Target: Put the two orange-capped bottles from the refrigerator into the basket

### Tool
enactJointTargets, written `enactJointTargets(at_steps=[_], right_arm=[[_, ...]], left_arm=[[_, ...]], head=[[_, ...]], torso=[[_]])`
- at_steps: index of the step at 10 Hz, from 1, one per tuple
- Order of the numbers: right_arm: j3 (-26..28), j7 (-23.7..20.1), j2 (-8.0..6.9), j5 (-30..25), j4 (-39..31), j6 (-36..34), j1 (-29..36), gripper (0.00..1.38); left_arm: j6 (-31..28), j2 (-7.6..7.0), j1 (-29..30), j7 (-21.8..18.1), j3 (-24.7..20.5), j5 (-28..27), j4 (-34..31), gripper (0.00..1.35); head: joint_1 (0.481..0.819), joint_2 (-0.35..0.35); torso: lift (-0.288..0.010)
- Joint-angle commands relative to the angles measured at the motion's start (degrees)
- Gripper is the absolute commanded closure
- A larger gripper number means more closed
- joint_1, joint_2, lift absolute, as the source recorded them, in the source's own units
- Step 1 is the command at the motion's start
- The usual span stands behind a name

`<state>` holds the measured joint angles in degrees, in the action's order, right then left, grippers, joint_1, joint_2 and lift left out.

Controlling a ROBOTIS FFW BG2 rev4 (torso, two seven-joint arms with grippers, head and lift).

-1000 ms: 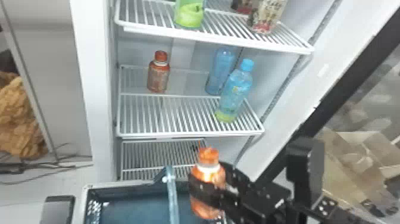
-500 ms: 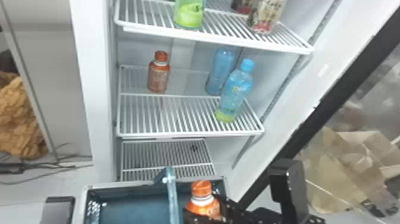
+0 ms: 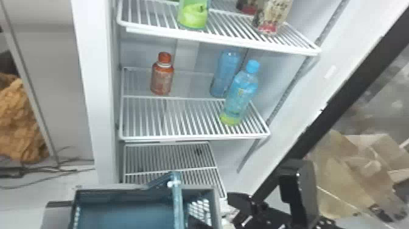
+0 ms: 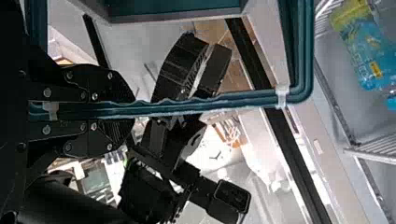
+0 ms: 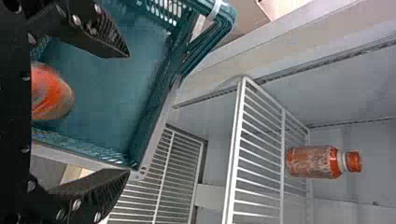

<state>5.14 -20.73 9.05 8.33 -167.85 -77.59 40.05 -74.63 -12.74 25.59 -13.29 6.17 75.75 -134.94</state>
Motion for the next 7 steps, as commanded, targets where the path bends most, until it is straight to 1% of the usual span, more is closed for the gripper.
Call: enactJointTargets(at_steps=[1,2,4,6,7], right_arm=[[0.2,0.0,0.0,0.0,-0.5,1.4,0.0,0.12],[0.5,0.0,0.0,0.0,-0.5,2.5,0.0,0.12],[0.5,0.1,-0.09,-0.6,-0.5,10.5,-1.1,0.12],[0.8,0.2,-0.7,-0.7,-0.5,14.7,-1.9,0.12],[0.6,1.0,-0.88,-0.7,-0.5,19.1,-2.5,0.12]], left_arm=[[0.0,0.0,0.0,0.0,0.0,0.0,0.0,1.19],[0.0,-0.09,-0.1,0.0,0.0,0.0,0.0,1.19],[0.0,-0.09,-0.3,0.0,0.0,0.1,0.0,1.19],[0.1,-0.09,-0.4,0.0,0.1,0.1,0.0,1.19],[0.1,-0.09,-0.4,0.0,0.1,0.1,0.0,1.19]], head=[[0.695,-0.35],[0.695,-0.35],[0.695,-0.35],[0.695,-0.35],[0.695,-0.35]], torso=[[-0.288],[-0.288],[-0.288],[-0.288],[-0.288]])
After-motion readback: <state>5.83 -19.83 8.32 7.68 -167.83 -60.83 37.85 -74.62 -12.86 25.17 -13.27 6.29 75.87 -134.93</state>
